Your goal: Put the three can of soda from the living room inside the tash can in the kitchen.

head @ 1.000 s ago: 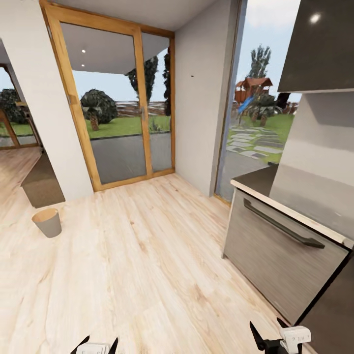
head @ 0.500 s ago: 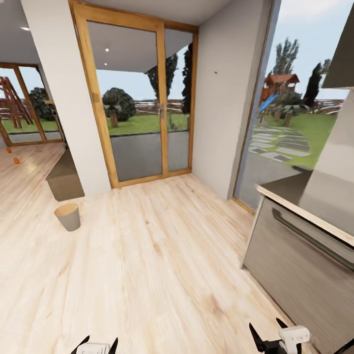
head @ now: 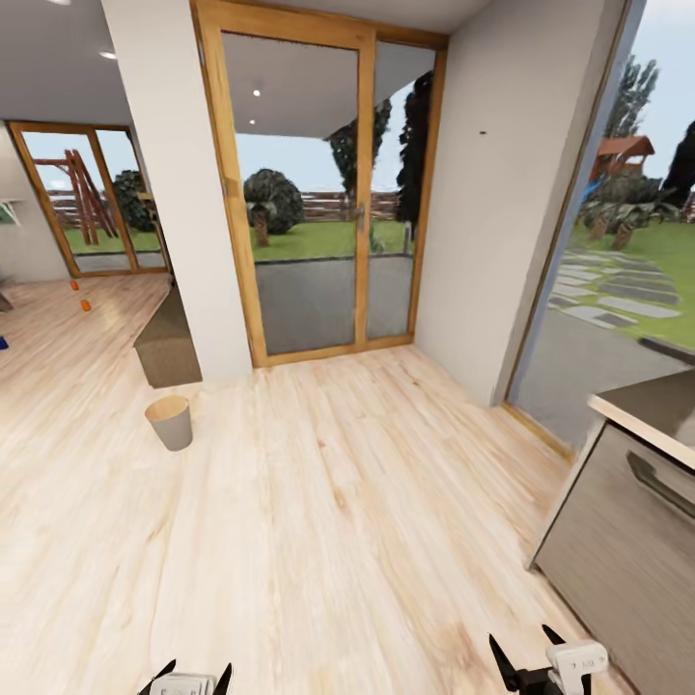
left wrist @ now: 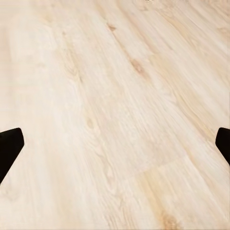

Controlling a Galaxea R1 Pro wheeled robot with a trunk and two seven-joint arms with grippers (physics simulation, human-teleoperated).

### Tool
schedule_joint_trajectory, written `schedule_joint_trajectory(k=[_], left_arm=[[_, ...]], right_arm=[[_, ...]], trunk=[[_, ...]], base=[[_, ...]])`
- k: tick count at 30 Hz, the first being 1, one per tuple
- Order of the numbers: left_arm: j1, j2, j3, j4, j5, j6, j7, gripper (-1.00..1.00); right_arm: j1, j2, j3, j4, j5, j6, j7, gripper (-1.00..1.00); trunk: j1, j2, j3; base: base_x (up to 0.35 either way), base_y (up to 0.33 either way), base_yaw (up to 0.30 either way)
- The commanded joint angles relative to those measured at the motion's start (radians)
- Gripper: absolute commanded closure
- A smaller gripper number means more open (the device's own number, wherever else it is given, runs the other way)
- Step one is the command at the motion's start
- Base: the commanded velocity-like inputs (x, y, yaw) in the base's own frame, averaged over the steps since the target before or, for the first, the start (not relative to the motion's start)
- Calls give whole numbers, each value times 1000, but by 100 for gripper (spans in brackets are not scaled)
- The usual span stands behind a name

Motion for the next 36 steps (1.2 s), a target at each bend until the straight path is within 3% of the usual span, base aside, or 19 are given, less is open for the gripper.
schedule_joint_trajectory(k=[1,23,36], left_arm=[[0,0,0,0,0,0,0,-100],[0,0,0,1,0,0,0,-100],[0,0,0,0,0,0,0,-100]], right_arm=[[0,0,0,0,0,0,0,-100],[0,0,1,4,0,0,0,-100],[0,-1,21,13,0,0,0,-100]], trunk=[[0,0,-1],[0,0,-15],[0,0,-23]], base=[[322,110,219],[322,112,219],[322,114,217]])
